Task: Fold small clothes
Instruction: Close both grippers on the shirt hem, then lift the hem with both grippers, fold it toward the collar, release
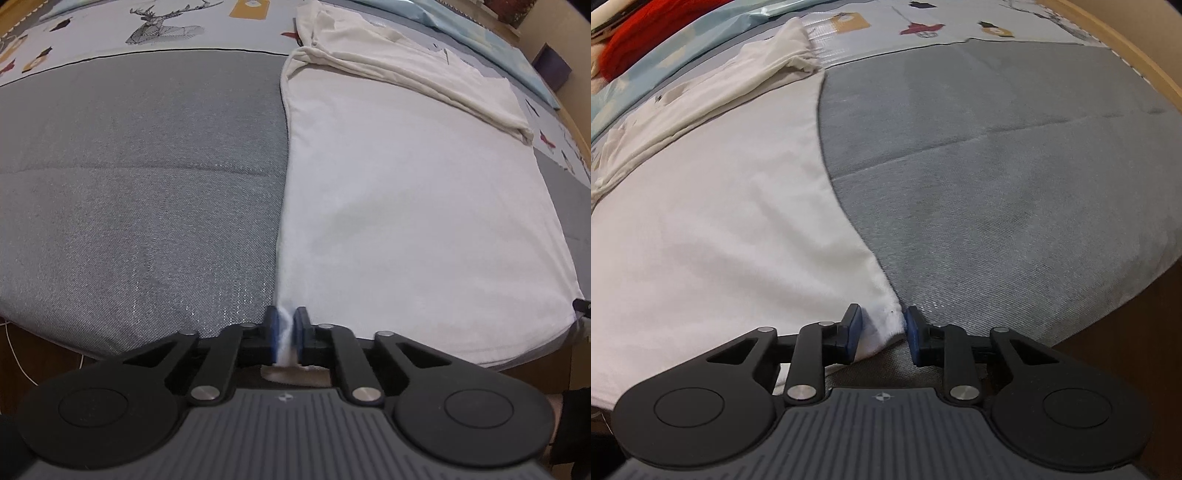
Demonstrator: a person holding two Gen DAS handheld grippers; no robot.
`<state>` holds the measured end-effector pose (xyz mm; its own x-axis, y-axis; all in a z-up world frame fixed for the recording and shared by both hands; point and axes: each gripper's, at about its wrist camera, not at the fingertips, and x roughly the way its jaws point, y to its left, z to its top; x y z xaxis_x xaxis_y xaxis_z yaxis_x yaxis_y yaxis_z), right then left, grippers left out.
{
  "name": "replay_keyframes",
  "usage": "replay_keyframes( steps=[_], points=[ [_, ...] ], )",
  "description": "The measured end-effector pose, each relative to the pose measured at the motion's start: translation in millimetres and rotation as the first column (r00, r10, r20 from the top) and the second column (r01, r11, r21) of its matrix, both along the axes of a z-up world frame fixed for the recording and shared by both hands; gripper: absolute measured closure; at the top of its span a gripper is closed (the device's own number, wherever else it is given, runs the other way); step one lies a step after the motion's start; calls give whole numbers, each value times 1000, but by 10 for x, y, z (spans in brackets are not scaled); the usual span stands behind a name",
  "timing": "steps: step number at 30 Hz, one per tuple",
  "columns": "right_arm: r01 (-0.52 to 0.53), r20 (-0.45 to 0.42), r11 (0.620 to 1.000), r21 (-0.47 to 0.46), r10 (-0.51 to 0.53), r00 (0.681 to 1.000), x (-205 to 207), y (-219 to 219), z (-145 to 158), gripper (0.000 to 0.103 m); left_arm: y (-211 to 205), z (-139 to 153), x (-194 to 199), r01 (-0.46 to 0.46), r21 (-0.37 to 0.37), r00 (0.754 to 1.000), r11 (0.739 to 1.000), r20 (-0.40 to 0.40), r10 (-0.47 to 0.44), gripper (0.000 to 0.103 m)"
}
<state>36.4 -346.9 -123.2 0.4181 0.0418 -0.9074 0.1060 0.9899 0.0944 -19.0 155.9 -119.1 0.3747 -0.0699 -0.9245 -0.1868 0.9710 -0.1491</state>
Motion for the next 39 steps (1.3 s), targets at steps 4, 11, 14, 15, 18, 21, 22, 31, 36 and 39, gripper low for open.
replay_keyframes(
  steps=[4,11,14,15,18,21,22,31,36,39],
  points=[
    [-6,5,1000,20,5,1000,-11,-10,15,89,55,9,-34,-31,-35,1000,999,0,31,94],
    [-20,4,1000,7,20,1000,-24,21,14,89,-14,-16,-39,6,0,1000,1000,-14,-6,95],
    [-16,23,1000,21,15,1000,-41,6,63,96,14,80,-43,6,2,1000,1000,2,-6,97],
    [-7,41,1000,28,6,999,-57,-4,109,96,16,163,-49,18,10,1000,1000,19,-19,97],
    [11,99,996,93,-20,995,-91,-67,361,97,42,508,-78,63,12,994,998,91,-64,97],
    [10,182,986,164,-40,983,-152,-116,739,97,55,889,-163,113,29,982,993,151,-116,98],
    [1,205,985,174,-37,978,-183,-110,856,97,58,1014,-220,130,34,976,991,172,-134,98],
    [-113,319,945,306,10,948,-921,-434,1898,97,203,1899,-1184,249,41,934,968,256,-251,98],
    [-140,319,924,356,21,947,-1306,-619,2187,97,307,2010,-1334,263,13,929,965,269,-256,98],
    [-137,305,927,350,25,952,-1170,-547,2105,97,355,1814,-985,227,4,941,974,258,-221,98]
  ],
)
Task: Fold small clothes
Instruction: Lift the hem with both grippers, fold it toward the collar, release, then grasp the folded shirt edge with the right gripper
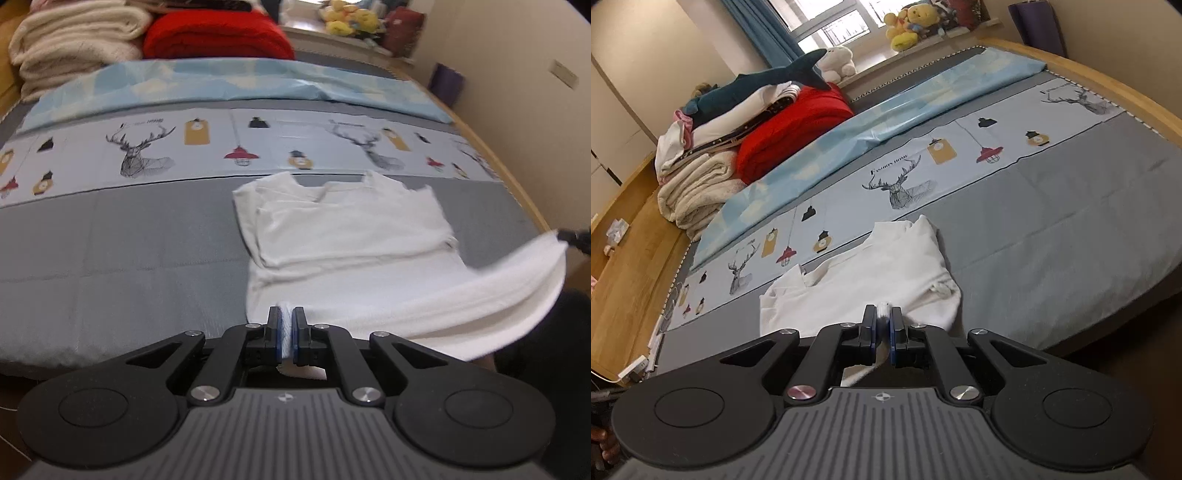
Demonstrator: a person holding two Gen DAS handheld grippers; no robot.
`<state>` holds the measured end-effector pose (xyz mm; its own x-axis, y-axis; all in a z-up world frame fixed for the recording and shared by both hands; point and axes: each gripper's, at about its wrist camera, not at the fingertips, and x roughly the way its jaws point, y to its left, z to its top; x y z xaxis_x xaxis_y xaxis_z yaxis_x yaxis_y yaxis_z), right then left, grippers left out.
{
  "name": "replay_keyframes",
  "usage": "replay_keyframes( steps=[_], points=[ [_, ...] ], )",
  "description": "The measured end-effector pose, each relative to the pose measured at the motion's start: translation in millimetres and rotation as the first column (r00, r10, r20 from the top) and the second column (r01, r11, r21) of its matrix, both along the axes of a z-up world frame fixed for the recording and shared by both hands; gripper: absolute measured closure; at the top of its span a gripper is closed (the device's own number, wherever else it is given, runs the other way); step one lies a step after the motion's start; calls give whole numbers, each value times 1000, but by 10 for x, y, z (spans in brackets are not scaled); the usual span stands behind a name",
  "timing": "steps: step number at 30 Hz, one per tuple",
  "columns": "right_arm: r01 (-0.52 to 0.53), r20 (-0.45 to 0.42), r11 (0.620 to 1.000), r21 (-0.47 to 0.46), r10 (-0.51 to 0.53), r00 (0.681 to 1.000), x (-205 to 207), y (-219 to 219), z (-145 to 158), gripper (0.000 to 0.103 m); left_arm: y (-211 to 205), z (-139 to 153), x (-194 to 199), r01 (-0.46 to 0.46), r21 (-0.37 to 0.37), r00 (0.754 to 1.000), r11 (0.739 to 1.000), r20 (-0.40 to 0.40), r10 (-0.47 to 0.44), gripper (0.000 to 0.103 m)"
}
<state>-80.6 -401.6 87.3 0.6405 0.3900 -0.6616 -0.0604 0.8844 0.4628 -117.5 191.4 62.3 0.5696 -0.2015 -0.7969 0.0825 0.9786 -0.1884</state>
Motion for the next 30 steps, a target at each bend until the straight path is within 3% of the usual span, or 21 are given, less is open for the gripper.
replay_keyframes(
  steps=[3,7,10,12,14,15,16,18,20,23,26,30],
  points=[
    [23,-35,999,-35,-24,999,429,116,-217,97,108,-236,585,-46,-43,999,998,-19,45,98],
    [67,-95,995,-77,-74,993,1290,298,-588,97,300,-592,1494,-113,-20,993,993,-37,113,98],
    [87,-90,994,-72,-93,992,1918,418,-835,96,485,-793,1952,-178,-41,984,983,-28,177,94],
    [154,-105,984,-91,-163,981,2165,408,-989,93,650,-905,2014,-255,-100,966,962,2,257,88],
    [194,-113,979,-59,-199,973,2252,332,-1161,91,742,-1084,2040,-293,-139,956,946,-74,285,86],
    [195,-102,980,-42,-198,975,2233,301,-1267,91,747,-1137,2075,-300,-123,950,946,-127,285,86],
    [184,-98,982,-45,-188,977,2191,284,-1382,91,742,-1140,2087,-287,-115,954,951,-121,274,86],
    [179,-191,979,-100,-196,962,2246,280,-1552,91,697,-1131,2131,-236,-90,969,968,-93,227,78],
    [158,-139,984,-86,-169,976,2284,309,-1543,91,682,-1202,2167,-219,-84,973,972,-98,210,62],
    [76,-94,982,-174,-93,991,2370,467,-1615,85,652,-1338,2261,-238,-83,961,968,-163,222,62],
    [-39,-145,968,-249,3,989,2488,658,-1772,81,558,-1338,2365,-218,-84,969,972,-139,205,62],
    [-111,-76,931,-347,90,993,2559,879,-1755,68,416,-1423,2513,-211,-36,968,977,-147,204,62]
  ],
)
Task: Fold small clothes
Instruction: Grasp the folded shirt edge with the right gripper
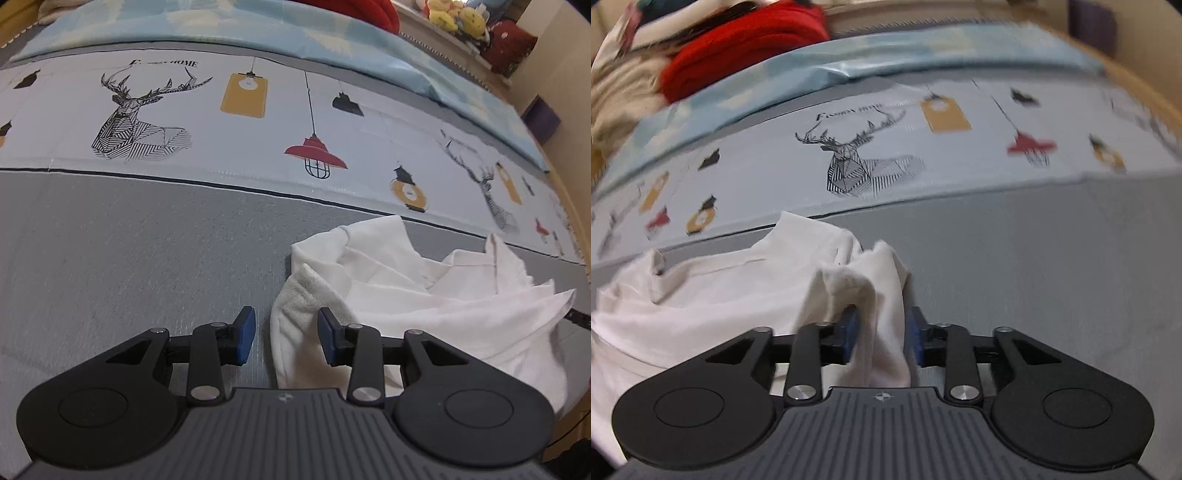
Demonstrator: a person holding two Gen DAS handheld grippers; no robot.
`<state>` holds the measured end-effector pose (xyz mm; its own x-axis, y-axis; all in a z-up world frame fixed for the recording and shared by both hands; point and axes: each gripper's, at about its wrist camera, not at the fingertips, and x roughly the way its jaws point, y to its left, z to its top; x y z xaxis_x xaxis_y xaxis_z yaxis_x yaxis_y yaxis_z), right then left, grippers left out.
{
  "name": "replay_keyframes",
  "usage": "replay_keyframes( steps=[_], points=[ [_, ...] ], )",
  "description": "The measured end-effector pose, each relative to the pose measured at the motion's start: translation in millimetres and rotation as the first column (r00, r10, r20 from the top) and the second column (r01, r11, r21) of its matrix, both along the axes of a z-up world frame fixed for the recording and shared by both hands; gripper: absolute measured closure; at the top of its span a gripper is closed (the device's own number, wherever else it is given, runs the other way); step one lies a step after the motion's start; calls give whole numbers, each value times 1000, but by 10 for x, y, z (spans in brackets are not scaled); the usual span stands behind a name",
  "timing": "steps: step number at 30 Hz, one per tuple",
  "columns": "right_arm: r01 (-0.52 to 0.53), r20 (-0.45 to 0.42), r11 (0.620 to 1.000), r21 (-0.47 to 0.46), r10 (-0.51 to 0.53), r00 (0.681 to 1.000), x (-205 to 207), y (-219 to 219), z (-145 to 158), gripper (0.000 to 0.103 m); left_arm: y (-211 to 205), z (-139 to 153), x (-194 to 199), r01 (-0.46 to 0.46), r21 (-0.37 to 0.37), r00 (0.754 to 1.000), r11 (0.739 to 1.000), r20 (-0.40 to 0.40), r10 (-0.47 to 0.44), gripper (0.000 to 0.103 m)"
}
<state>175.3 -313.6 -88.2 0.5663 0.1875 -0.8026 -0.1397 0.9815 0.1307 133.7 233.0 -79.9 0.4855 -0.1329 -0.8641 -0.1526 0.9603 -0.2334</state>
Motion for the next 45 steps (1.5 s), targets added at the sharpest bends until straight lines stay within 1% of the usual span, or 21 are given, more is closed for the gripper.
replay_keyframes(
  steps=[10,12,13,14,15,21,23,25,27,29,31,33,34,35,36,37,38,39,40,43,45],
  points=[
    [-68,85,994,-80,75,994,246,300,-54,68,-123,-1,258,-35,-11,999,999,20,36,62],
    [-81,79,993,-89,88,993,294,344,-85,69,-138,-12,293,-29,-4,999,1000,17,29,71],
    [-84,82,992,-97,92,992,306,363,-93,72,-135,-10,308,-29,5,999,1000,19,29,94],
    [-88,91,991,-105,98,991,322,378,-89,87,-120,4,314,-35,14,999,999,25,35,101],
    [-85,103,990,-111,97,990,323,389,-70,93,-95,36,313,-50,20,998,999,44,49,101],
    [55,230,998,6,-54,972,380,218,192,95,153,251,288,-176,-35,970,984,164,179,103],
    [100,267,995,18,-101,958,403,207,229,95,200,319,280,-208,-49,952,977,219,214,103],
    [147,272,989,13,-145,951,447,196,215,94,223,350,306,-214,-66,949,975,223,224,103],
    [187,205,982,8,-184,961,532,186,131,90,244,267,342,-185,-135,966,974,155,205,92],
    [202,125,979,-17,-198,972,602,184,15,89,230,115,389,-151,-199,985,968,47,163,56],
    [202,96,978,-46,-197,976,625,196,-53,88,155,-15,415,-125,-179,992,976,-40,120,46],
    [182,72,982,-43,-179,981,645,200,-96,81,73,-68,436,-103,-132,993,986,-63,95,47],
    [175,62,984,-45,-172,983,650,206,-116,79,45,-72,443,-93,-125,995,988,-54,87,49],
    [169,57,984,-52,-167,984,641,221,-132,79,21,-71,444,-82,-126,996,989,-42,77,59],
    [164,57,985,-59,-161,985,634,235,-143,79,2,-71,450,-67,-132,997,989,-34,63,72],
    [160,62,985,-62,-156,986,623,251,-141,79,-21,-52,464,-48,-125,999,991,-20,46,98],
    [155,66,986,-59,-151,986,617,259,-134,81,-37,-9,460,-45,-98,999,994,8,46,99],
    [149,76,988,-52,-144,987,604,269,-115,100,-42,71,453,-55,-48,997,997,56,58,99],
    [150,103,987,-53,-144,984,587,275,-75,101,-45,189,430,-75,14,989,997,132,73,99],
    [144,222,989,12,-144,964,517,271,109,101,-77,393,332,-105,66,953,992,293,81,99],
    [146,268,989,5,-142,953,504,295,160,101,-122,345,383,-109,108,961,988,266,77,96]
  ],
)
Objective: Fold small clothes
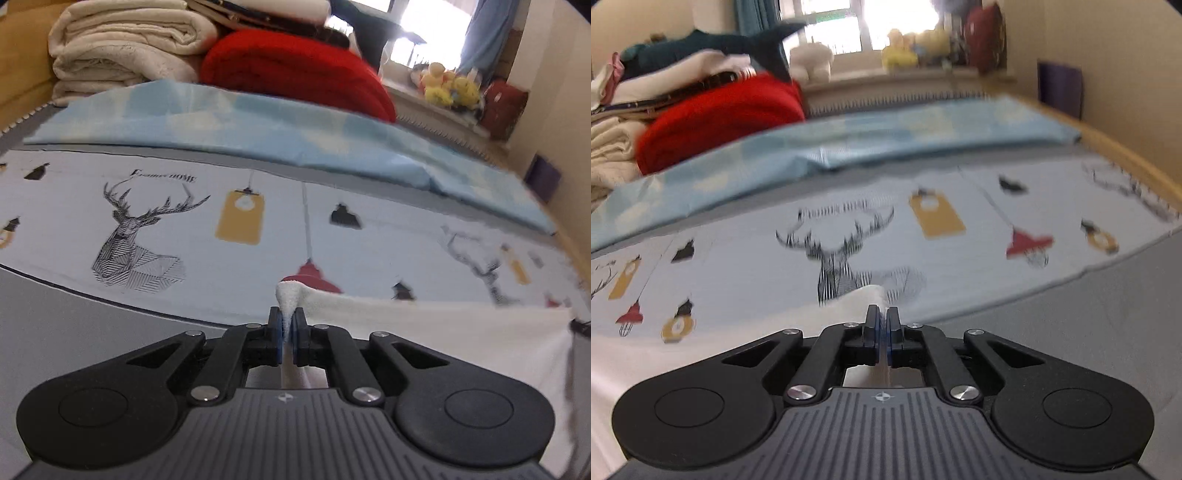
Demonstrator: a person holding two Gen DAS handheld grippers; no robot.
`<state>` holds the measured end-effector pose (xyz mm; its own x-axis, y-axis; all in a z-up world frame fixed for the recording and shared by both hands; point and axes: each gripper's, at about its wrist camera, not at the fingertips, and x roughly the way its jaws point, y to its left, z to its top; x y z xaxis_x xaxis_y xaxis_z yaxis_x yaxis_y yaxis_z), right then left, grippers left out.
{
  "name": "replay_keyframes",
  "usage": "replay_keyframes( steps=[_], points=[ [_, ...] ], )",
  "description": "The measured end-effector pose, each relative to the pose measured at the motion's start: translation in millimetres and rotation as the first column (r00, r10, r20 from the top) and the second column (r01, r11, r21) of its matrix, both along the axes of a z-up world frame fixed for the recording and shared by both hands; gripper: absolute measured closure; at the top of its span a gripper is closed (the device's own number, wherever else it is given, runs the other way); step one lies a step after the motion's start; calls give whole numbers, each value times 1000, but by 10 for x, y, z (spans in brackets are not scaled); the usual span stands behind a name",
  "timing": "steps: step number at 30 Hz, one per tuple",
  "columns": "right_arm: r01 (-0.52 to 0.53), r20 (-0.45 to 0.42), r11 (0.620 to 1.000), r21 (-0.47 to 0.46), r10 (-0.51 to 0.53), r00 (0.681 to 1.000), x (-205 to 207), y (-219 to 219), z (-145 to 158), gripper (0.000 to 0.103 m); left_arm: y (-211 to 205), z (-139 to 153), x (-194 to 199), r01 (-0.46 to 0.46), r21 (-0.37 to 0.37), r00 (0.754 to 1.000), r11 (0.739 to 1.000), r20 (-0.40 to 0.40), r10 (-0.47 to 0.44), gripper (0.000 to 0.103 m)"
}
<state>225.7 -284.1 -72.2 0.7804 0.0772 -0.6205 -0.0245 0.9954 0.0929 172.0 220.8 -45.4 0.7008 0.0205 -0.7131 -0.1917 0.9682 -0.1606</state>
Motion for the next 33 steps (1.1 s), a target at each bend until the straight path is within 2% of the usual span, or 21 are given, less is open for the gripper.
replay_keyframes(
  steps=[2,3,4,7,9,11,14,16,17,21,22,23,24,25,27,29,31,33],
  points=[
    [38,-31,998,-40,-40,999,55,17,-37,98,-20,-106,67,15,-14,996,1000,-89,-16,90],
    [56,-71,997,-45,-59,996,95,-2,-73,87,-25,-134,61,14,-25,994,1000,-105,-17,90],
    [67,-115,997,-35,-71,991,127,-30,-110,82,-22,-138,36,20,-34,994,999,-111,-23,87],
    [72,-161,997,-8,-72,984,101,-93,-82,81,20,-154,-81,53,-100,983,994,-168,-70,65],
    [42,-194,999,2,-41,980,32,-111,-45,79,31,-207,-174,75,-151,967,986,-229,-109,64],
    [-5,-255,1000,15,9,967,-79,-138,-41,73,6,-282,-303,115,-185,942,976,-291,-166,59],
    [-50,-354,999,15,52,934,-316,-202,-97,72,-88,-407,-541,194,-193,887,962,-384,-256,58],
    [-79,-421,996,32,85,903,-492,-235,-162,65,-174,-484,-724,253,-183,848,950,-430,-308,58],
    [-102,-467,994,46,112,877,-592,-255,-219,62,-210,-524,-819,280,-175,831,944,-448,-330,58],
    [-182,-559,983,3,152,815,-958,-255,-357,58,-280,-649,-1102,348,-162,784,923,-490,-382,58],
    [-190,-571,982,0,156,806,-1034,-261,-378,59,-296,-675,-1169,361,-155,773,920,-502,-388,62],
    [-196,-579,981,-6,156,800,-1110,-263,-385,61,-315,-685,-1222,376,-133,769,917,-507,-389,83],
    [-202,-576,979,-12,158,802,-1170,-265,-386,82,-330,-671,-1264,395,-106,769,912,-506,-392,94],
    [-209,-564,978,-13,165,809,-1227,-272,-358,95,-327,-630,-1296,407,-95,775,908,-490,-399,96],
    [-178,-518,983,45,175,837,-1304,-334,-214,97,-242,-461,-1358,400,-109,804,910,-436,-405,97],
    [-100,-468,987,126,149,871,-1384,-468,-4,97,-157,-297,-1434,403,-91,820,911,-407,-403,97],
    [-47,-450,987,155,113,886,-1491,-566,111,98,-86,-238,-1555,397,-76,821,915,-415,-391,97],
    [-59,-480,993,104,102,871,-1616,-544,47,98,-53,-354,-1635,370,-100,806,924,-459,-373,96]
  ],
)
